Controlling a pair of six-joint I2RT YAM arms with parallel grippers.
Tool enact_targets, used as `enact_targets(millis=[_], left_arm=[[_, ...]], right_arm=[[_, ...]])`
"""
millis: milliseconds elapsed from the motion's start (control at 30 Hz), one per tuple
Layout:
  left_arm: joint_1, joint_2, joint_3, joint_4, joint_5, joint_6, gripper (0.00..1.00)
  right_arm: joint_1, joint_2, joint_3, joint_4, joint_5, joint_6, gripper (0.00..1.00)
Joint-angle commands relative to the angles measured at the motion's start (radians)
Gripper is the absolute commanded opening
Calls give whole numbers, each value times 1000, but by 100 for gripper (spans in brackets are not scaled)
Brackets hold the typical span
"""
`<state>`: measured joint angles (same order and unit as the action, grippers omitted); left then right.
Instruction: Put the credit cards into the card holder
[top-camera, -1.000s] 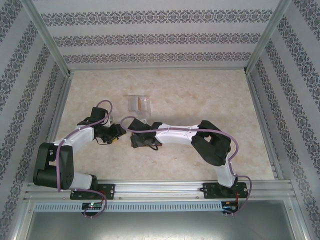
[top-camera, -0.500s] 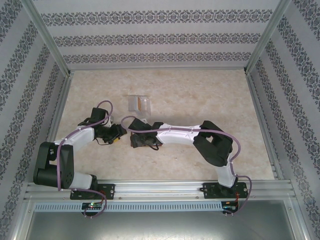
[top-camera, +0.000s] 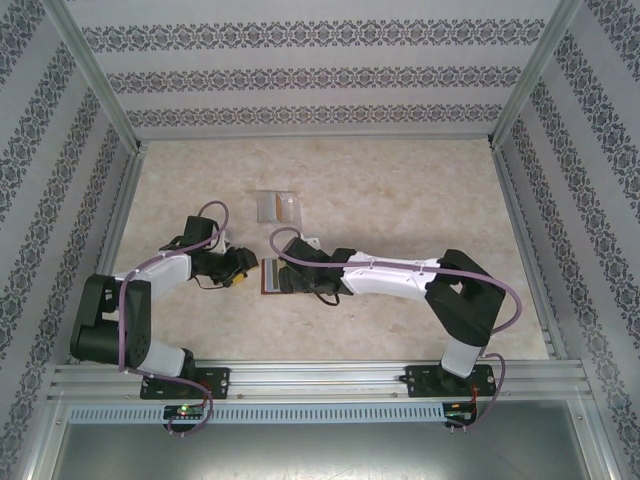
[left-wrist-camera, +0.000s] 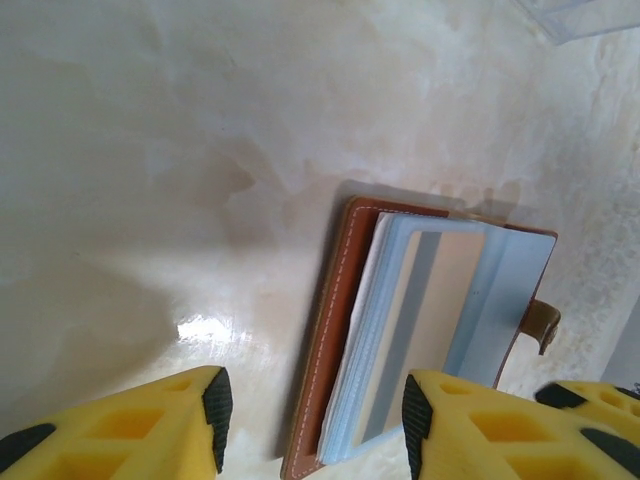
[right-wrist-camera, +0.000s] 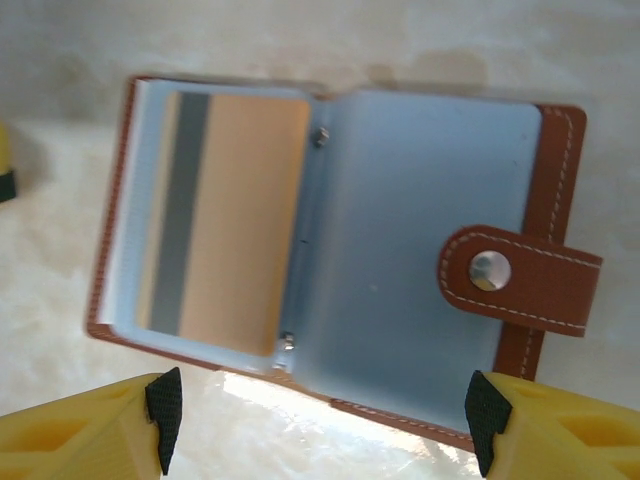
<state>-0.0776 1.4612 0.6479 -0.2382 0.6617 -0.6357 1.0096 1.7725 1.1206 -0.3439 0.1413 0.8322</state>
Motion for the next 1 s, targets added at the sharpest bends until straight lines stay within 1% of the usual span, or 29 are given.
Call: enact_targets(millis=[0,200,333,433,567,700,967], left_arm=[[-9,17,4,34,31,4,51],[-25,40,7,40,35,3,50],[-36,62,3,59,39,-1,49],[-40,60,-7,77,38,-15,48],[-42,73,6,70,39,-9,47],[-47,78,7,77,37,-12,47],[-52,98,12,82,41,-18,43]], right_arm=[[-9,43,-2,47,-19,47,76],[-20,89,4,89,-49,37,72],[-24,101,-1,107,-54,34,72],[-34,103,-13,143,-90,35,72],[-37,75,-59,241,-122,19,74],[-61,68,-102,366,-200,18,74],[-73,85,-118,504,-301,6,72]])
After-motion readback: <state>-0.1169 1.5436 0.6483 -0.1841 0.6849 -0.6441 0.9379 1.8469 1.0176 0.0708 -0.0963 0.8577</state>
